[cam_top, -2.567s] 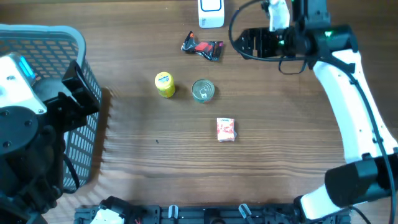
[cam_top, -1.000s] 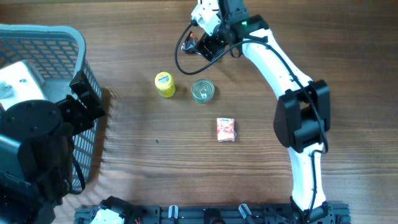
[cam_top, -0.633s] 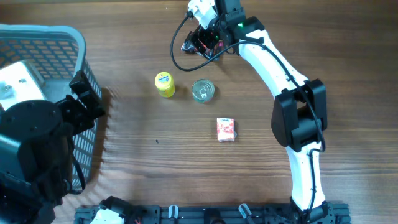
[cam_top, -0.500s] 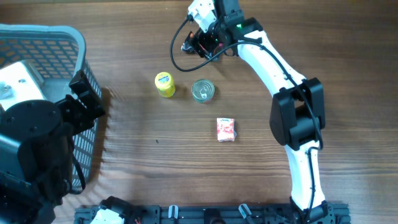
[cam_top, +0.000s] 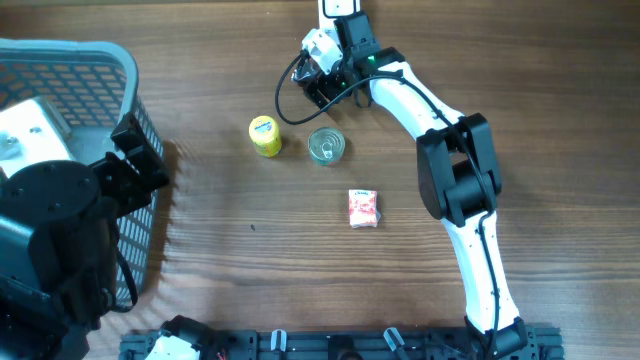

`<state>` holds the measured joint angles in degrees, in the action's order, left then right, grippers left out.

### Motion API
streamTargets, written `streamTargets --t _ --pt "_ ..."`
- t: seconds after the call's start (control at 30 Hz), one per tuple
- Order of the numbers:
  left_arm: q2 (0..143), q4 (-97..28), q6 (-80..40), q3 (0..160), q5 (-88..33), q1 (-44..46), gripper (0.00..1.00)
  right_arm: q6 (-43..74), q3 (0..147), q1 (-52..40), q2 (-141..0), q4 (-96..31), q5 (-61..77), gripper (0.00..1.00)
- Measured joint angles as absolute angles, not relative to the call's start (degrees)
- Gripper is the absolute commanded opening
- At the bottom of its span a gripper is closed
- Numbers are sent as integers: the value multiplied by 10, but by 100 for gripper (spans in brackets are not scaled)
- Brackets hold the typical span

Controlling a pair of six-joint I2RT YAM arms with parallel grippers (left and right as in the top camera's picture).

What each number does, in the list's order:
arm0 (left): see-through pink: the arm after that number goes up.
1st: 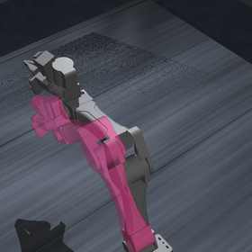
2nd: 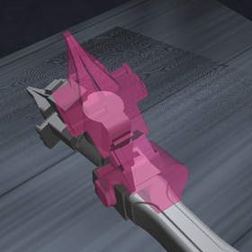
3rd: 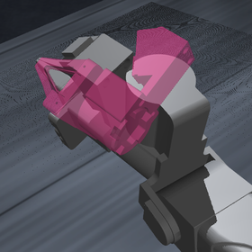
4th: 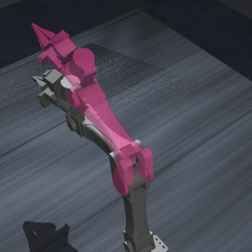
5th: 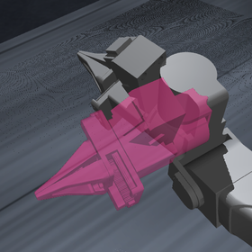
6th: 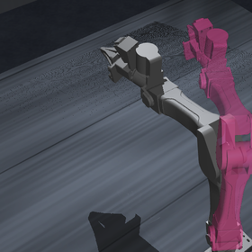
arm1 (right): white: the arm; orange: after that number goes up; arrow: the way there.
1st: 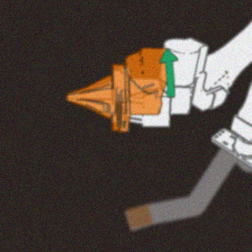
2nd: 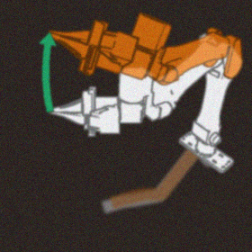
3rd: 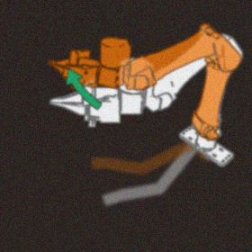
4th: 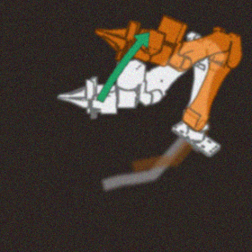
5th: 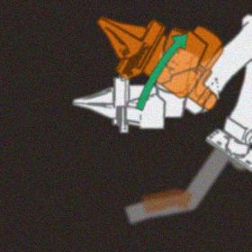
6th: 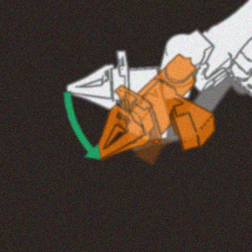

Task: Scan the item barcode

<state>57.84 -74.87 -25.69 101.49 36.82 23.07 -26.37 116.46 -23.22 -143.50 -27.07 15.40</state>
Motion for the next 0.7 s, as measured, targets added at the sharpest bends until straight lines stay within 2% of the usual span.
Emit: streamTargets --t 0.6,0.7 --pt "578 -768 -270 1015 368 231 100 -266 1167 -232 -1457 -231 154 100" --pt "578 -768 -270 1015 368 231 100 -258 1174 -231 -1465 -233 168 94"
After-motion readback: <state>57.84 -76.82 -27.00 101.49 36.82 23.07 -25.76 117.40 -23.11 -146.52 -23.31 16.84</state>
